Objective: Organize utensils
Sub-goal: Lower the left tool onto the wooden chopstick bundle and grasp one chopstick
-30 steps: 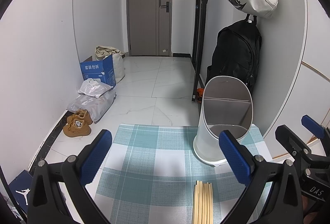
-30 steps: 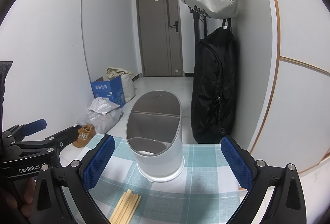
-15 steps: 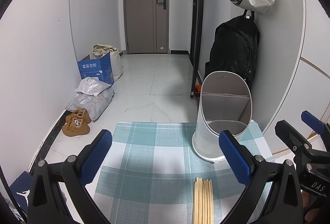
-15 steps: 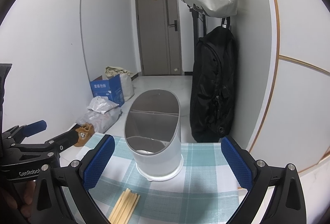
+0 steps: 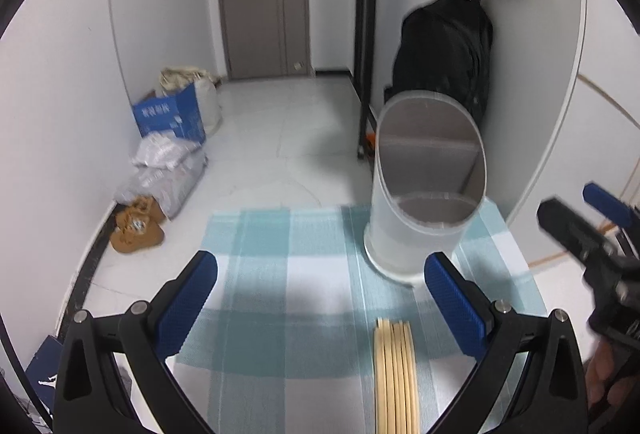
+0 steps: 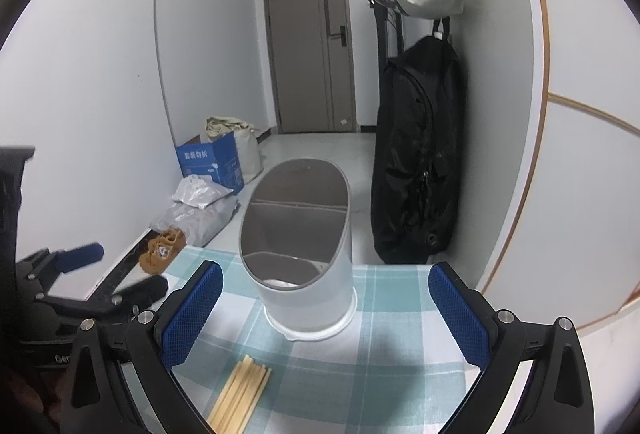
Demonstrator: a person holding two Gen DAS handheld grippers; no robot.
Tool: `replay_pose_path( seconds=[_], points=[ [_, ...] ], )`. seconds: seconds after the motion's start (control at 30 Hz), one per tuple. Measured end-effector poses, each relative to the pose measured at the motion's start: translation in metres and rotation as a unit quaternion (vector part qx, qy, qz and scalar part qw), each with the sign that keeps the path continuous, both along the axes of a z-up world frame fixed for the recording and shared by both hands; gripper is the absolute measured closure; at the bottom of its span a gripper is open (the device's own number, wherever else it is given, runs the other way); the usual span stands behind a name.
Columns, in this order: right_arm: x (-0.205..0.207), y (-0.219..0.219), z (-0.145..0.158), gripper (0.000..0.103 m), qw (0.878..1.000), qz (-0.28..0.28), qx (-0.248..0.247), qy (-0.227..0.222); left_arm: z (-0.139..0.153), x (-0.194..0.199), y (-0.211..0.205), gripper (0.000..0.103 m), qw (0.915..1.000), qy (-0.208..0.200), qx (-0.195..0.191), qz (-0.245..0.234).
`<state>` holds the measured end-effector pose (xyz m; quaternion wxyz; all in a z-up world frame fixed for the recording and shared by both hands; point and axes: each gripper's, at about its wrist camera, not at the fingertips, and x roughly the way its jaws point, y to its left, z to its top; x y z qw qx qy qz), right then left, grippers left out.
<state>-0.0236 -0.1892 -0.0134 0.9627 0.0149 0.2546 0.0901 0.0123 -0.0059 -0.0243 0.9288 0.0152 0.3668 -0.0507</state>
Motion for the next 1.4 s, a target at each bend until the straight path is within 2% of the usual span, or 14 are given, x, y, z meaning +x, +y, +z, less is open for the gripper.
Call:
replay_pose_path(
  seconds=[0.13, 0.27, 0.33, 0.43, 0.5, 0.57, 0.67, 0.83, 0.97, 1.07, 1.27, 1.37, 1.4],
  points=[
    [0.009, -0.007, -0.004, 0.0, 0.999, 0.007, 0.014, 0.04, -0.022, 0.007, -0.001, 0.003, 0.9979, 0.06, 0.016, -0.017],
    [0.016, -0.018, -0.008, 0.0, 0.998, -0.001, 0.033, 0.062, -0.056, 0.012, -0.003, 0.004, 0.9877, 0.147, 0.017, -0.05],
    [0.018, -0.02, -0.011, 0.0, 0.997, -0.002, 0.037, 0.074, -0.066, 0.01, -0.002, 0.007, 0.9845, 0.165, 0.02, -0.056],
    [0.025, -0.022, -0.015, 0.007, 0.995, -0.001, 0.043, 0.094, -0.079, 0.008, -0.004, 0.01, 0.9775, 0.198, 0.024, -0.069],
    [0.028, -0.022, -0.018, 0.015, 0.993, 0.001, 0.043, 0.109, -0.083, 0.007, -0.005, 0.024, 0.9714, 0.223, 0.024, -0.079],
    [0.031, -0.019, -0.022, 0.021, 0.991, 0.004, 0.041, 0.125, -0.087, 0.007, -0.007, 0.028, 0.9674, 0.236, 0.033, -0.084],
    [0.034, -0.017, -0.027, 0.03, 0.989, 0.006, 0.035, 0.145, -0.086, 0.008, -0.009, 0.028, 0.9636, 0.25, 0.03, -0.09],
    [0.035, -0.017, -0.031, 0.031, 0.986, 0.013, 0.036, 0.164, -0.089, 0.012, -0.012, 0.028, 0.9594, 0.266, 0.028, -0.088],
    [0.033, -0.015, -0.03, 0.033, 0.986, 0.019, 0.027, 0.166, -0.092, 0.016, -0.005, 0.028, 0.9577, 0.276, 0.01, -0.08],
    [0.033, -0.016, -0.031, 0.033, 0.985, 0.021, 0.029, 0.17, -0.093, 0.017, 0.001, 0.034, 0.9568, 0.282, 0.001, -0.071],
    [0.032, -0.014, -0.029, 0.033, 0.985, 0.025, 0.032, 0.17, -0.087, 0.013, -0.002, 0.039, 0.9564, 0.282, 0.017, -0.072],
    [0.029, -0.01, -0.028, 0.033, 0.985, 0.032, 0.027, 0.166, -0.086, 0.015, -0.004, 0.055, 0.9576, 0.276, 0.044, -0.067],
    [0.029, -0.009, -0.028, 0.033, 0.985, 0.033, 0.023, 0.165, -0.089, 0.013, -0.006, 0.055, 0.9578, 0.275, 0.046, -0.069]
  ],
)
